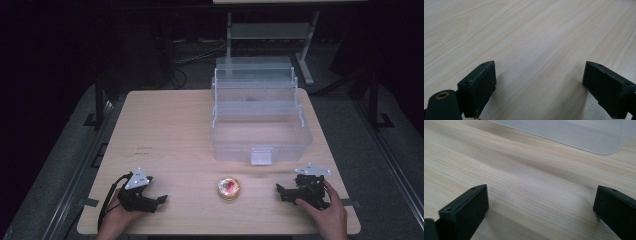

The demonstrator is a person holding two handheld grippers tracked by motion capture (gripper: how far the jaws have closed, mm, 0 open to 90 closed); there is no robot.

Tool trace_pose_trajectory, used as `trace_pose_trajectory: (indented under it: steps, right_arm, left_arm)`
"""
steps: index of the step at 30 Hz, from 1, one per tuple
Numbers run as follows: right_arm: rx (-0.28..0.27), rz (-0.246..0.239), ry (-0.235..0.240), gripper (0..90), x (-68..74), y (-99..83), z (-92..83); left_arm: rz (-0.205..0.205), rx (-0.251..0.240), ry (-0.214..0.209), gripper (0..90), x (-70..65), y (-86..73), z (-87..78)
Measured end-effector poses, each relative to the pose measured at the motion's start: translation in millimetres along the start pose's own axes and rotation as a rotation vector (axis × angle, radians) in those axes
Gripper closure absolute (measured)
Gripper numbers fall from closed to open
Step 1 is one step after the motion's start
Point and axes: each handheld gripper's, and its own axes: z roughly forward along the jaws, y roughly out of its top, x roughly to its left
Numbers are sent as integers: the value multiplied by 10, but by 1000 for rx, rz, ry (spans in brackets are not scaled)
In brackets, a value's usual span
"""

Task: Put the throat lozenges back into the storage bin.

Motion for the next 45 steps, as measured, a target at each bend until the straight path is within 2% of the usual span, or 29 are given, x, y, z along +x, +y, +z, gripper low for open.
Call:
trace_pose_trajectory:
  steps: [8, 16, 19, 28, 45]
  right_arm:
    - [0, 0, 0, 0, 0, 0, 0]
    - [1, 0, 0, 0, -1, 0, -1]
    - [1, -2, 0, 0, -2, 0, -1]
    - [1, -1, 0, 0, -1, 0, -1]
    - [1, 0, 0, 0, -1, 0, -1]
  left_arm:
    - [0, 2, -1, 109, 1, 2, -1]
    - [-9, 46, 3, 127, 1, 70, 5]
    - [-14, 59, -13, 127, -7, 86, -2]
    - [-10, 58, -41, 128, -27, 177, -13]
    - [17, 69, -76, 137, -112, 376, 3]
